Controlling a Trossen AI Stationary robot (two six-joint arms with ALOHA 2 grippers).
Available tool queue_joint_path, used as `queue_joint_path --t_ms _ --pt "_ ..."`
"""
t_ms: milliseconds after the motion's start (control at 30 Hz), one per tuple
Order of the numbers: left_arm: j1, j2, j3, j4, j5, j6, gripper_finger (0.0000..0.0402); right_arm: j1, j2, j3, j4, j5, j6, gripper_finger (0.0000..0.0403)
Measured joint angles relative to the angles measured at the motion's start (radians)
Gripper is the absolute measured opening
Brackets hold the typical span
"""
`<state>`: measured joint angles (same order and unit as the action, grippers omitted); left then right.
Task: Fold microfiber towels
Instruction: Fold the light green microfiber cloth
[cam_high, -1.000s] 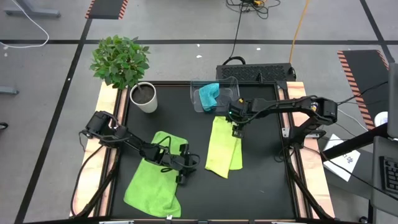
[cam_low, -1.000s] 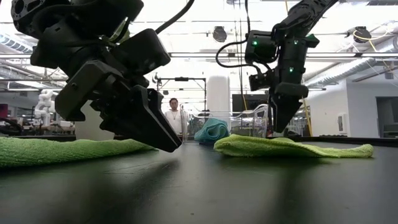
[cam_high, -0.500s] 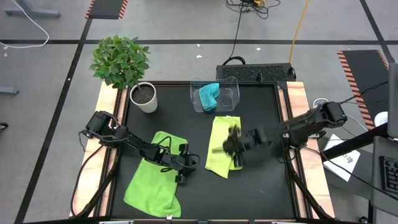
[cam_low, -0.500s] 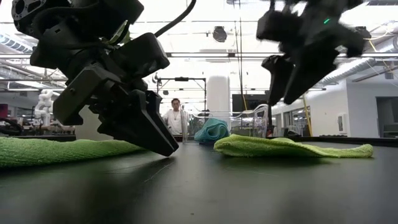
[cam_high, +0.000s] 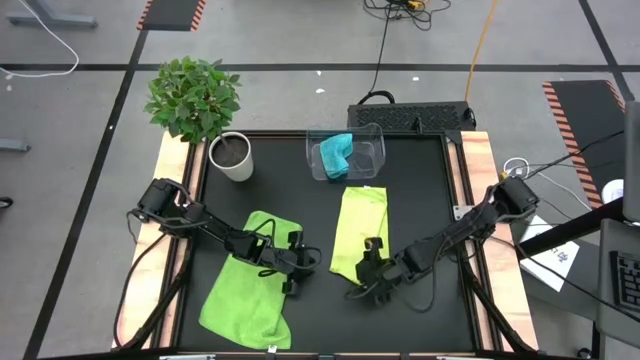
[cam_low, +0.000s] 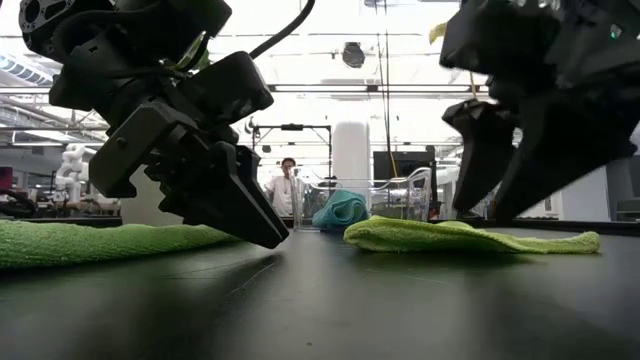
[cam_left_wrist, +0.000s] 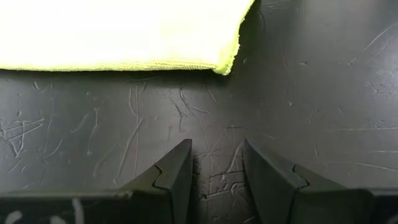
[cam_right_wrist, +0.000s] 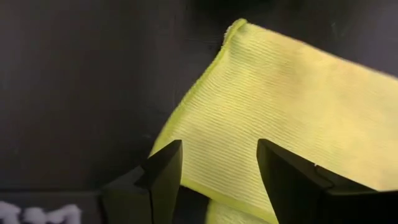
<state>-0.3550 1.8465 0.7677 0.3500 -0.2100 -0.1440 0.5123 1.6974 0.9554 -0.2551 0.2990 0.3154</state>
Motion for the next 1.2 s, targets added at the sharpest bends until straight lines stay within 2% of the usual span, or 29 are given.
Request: queue_joint_path --t_ms 300,467,767,900,1000,1133,1200 --pt "0.0 0.0 0.0 0.0 -0.001 0.002 0.0145 0.061 0.076 0.067 -0.008 0.021 0.182 0.018" --pt "0.0 0.0 0.0 0.005 -0.001 0.004 0.0145 0.08 0.134 0.128 -0.039 0.094 0.256 0.0161" --pt "0.0 0.0 0.0 0.013 -0.001 0.005 0.0145 0.081 0.305 0.322 -0.298 0.153 0.378 0.014" --pt "-0.001 0.0 0.0 0.014 0.0 0.008 0.0145 0.094 0.328 0.383 -0.402 0.179 0.383 0.013" --pt "-0.005 0.0 0.0 0.013 0.0 0.008 0.0145 0.102 0.318 0.394 -0.429 0.186 0.366 0.0104" --pt "-0.018 0.0 0.0 0.015 0.0 0.011 0.0145 0.11 0.312 0.397 -0.51 0.166 0.342 0.0025" --pt "-0.023 0.0 0.0 0.015 0.0 0.011 0.0145 0.104 0.312 0.397 -0.535 0.147 0.344 0.001"
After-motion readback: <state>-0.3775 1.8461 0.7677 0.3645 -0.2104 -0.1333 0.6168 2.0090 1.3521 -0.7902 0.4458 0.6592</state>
